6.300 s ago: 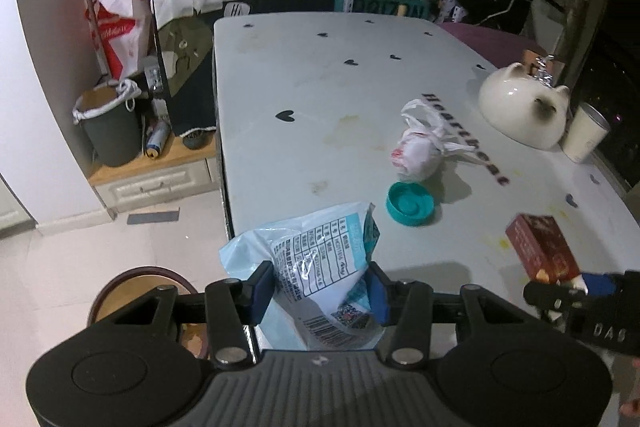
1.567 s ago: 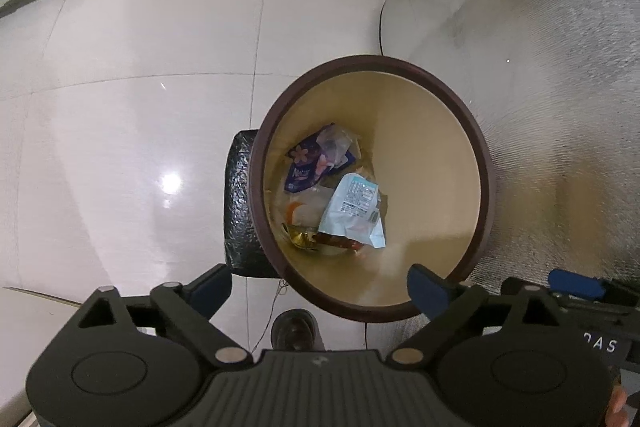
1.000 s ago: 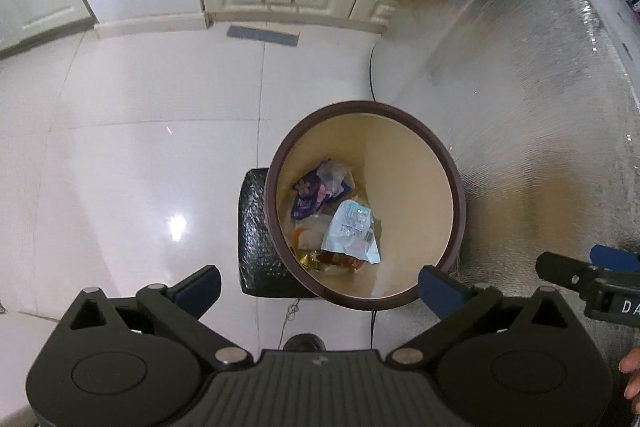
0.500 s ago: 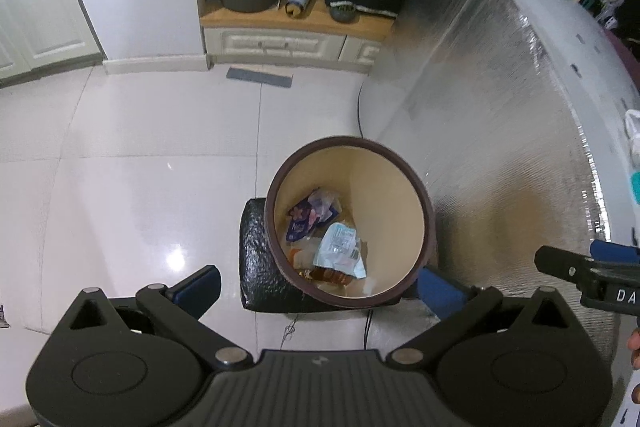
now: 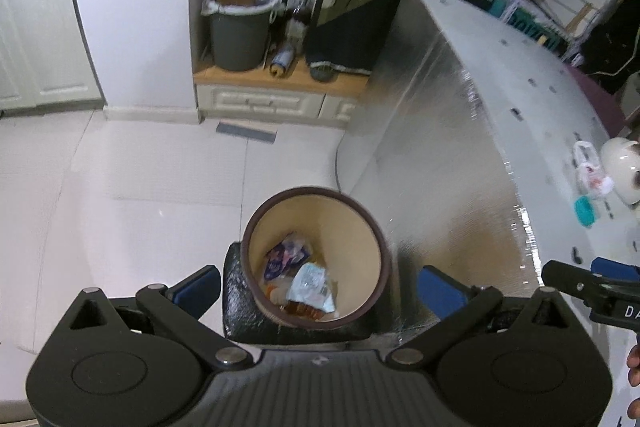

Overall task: Collect trash
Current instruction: 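Move both open tools back over the table toward the white bag and cap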

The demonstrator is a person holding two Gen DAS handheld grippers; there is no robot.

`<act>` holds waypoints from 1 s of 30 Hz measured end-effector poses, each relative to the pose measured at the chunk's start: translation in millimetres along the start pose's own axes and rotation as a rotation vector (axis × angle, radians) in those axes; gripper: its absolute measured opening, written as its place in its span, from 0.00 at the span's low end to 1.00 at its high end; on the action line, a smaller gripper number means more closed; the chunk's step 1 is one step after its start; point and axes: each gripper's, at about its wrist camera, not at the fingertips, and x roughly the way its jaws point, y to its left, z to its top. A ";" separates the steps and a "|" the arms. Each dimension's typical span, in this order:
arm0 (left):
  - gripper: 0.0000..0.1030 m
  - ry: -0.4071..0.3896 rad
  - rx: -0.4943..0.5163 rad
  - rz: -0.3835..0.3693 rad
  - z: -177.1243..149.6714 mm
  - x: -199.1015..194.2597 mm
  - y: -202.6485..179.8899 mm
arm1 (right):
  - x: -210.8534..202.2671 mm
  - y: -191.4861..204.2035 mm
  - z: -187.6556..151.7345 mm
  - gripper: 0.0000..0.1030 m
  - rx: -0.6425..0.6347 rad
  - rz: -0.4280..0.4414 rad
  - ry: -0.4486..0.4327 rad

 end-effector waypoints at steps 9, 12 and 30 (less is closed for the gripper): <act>1.00 -0.084 0.060 -0.020 -21.5 -43.2 -58.1 | -61.5 -50.6 -16.8 1.00 0.053 -0.013 -0.095; 1.00 -0.102 0.075 -0.029 -30.8 -53.2 -81.0 | -78.2 -70.2 -24.5 1.00 0.066 -0.022 -0.120; 1.00 -0.187 0.130 -0.101 -83.2 -65.8 -233.9 | -141.4 -221.3 -67.1 1.00 0.098 -0.056 -0.198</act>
